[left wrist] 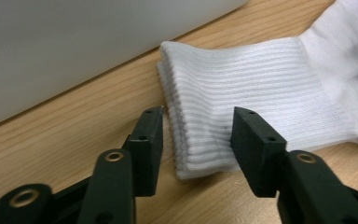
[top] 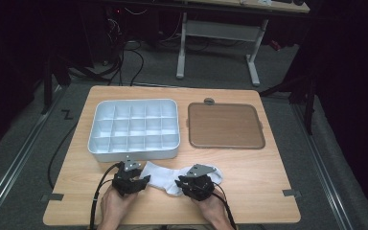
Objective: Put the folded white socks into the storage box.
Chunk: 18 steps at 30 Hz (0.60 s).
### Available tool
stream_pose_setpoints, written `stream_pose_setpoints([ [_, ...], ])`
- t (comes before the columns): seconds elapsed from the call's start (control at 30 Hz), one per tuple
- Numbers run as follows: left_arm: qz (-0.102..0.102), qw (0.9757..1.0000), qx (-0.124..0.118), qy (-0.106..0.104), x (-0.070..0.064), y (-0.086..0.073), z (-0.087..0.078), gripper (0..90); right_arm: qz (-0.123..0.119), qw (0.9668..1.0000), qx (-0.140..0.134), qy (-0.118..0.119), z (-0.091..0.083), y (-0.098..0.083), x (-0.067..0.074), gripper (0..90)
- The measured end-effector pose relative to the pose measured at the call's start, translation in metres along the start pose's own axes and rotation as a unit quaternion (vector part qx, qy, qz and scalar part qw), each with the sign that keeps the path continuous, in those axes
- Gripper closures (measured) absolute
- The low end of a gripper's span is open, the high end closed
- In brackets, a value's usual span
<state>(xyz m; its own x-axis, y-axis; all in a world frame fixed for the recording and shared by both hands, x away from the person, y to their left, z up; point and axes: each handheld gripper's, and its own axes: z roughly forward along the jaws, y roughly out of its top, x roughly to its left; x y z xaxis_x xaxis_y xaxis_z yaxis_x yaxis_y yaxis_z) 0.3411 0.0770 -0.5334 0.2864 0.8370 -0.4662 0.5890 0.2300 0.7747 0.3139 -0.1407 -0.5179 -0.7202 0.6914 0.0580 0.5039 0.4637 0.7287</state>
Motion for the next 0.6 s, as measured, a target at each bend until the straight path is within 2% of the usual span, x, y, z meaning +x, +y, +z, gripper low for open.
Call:
stream_pose_setpoints([
  [0.1,-0.004,1.0000,-0.005,-0.005,0.001,0.000,0.000,58.4,-0.001,0.9998,0.018,-0.008,0.004,-0.006,-0.001,74.9],
  [0.2,-0.005,0.9999,-0.009,-0.008,0.001,-0.001,-0.001,60.0,-0.004,0.9998,0.013,-0.011,0.003,-0.010,-0.001,74.7],
  [0.27,-0.006,0.9999,-0.009,-0.011,0.001,-0.001,-0.001,62.5,-0.016,0.9996,0.013,-0.020,0.004,-0.010,0.002,74.6],
  [0.33,-0.018,0.9996,-0.007,-0.018,0.003,0.000,-0.001,65.9,-0.027,0.9992,0.012,-0.028,0.004,-0.010,0.004,74.5],
  [0.4,-0.031,0.9991,-0.006,-0.026,0.005,0.001,-0.001,68.6,-0.026,0.9993,0.011,-0.027,0.004,-0.011,0.003,74.5],
  [0.6,-0.047,0.9981,0.000,-0.040,0.009,0.004,-0.002,74.1,-0.021,0.9995,0.002,-0.024,0.004,-0.014,0.002,74.5],
])
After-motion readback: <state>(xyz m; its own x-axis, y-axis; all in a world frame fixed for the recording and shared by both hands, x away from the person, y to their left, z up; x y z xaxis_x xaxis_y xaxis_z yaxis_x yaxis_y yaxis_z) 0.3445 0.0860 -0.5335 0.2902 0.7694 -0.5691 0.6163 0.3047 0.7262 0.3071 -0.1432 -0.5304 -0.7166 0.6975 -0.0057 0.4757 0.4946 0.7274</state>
